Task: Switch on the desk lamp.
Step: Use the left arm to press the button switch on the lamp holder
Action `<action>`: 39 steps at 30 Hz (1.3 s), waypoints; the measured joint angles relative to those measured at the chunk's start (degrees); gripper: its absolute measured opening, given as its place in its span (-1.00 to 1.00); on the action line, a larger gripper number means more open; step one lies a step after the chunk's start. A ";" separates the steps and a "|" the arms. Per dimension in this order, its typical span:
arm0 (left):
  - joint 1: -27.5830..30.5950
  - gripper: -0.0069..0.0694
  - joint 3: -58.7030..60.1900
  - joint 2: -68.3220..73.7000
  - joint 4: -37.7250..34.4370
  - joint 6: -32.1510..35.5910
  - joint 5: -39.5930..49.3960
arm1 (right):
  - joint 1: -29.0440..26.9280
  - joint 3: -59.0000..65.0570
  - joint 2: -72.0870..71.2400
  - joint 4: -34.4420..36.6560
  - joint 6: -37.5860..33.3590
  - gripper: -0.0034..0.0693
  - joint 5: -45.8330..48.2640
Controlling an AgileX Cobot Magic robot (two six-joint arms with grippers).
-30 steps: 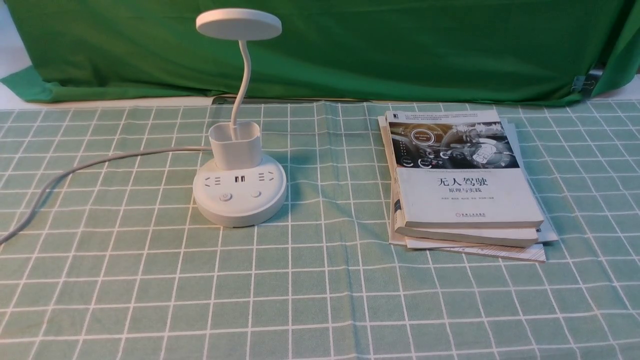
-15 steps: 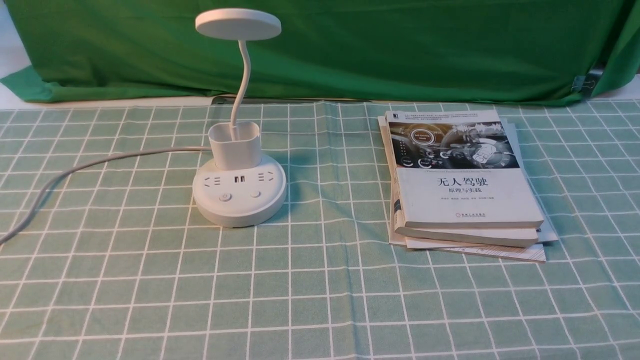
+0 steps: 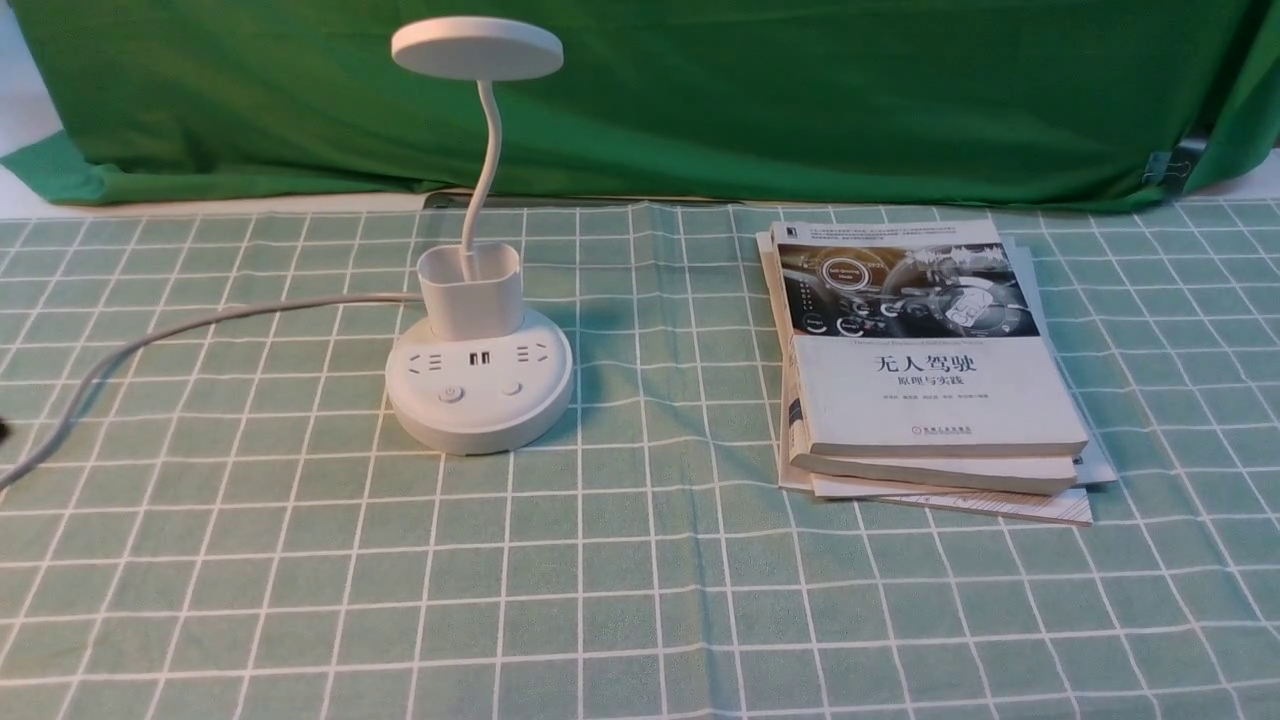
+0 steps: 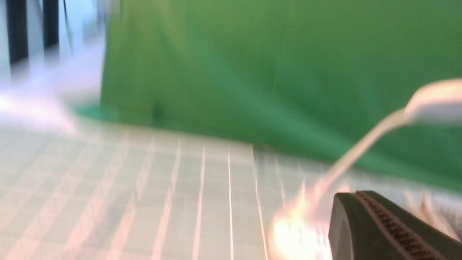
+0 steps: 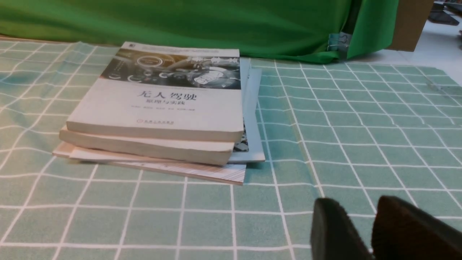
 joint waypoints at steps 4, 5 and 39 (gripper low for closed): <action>-1.03 -0.81 -1.78 15.97 -16.48 12.51 3.52 | 0.00 0.00 0.00 0.00 0.00 -0.25 0.06; -2.58 -0.81 -4.35 24.06 -25.63 22.16 7.05 | 0.00 0.00 0.00 0.00 0.00 -0.25 0.06; -18.23 -0.81 -48.43 79.61 -3.33 10.32 10.82 | 0.00 0.00 0.00 0.00 0.00 -0.25 0.06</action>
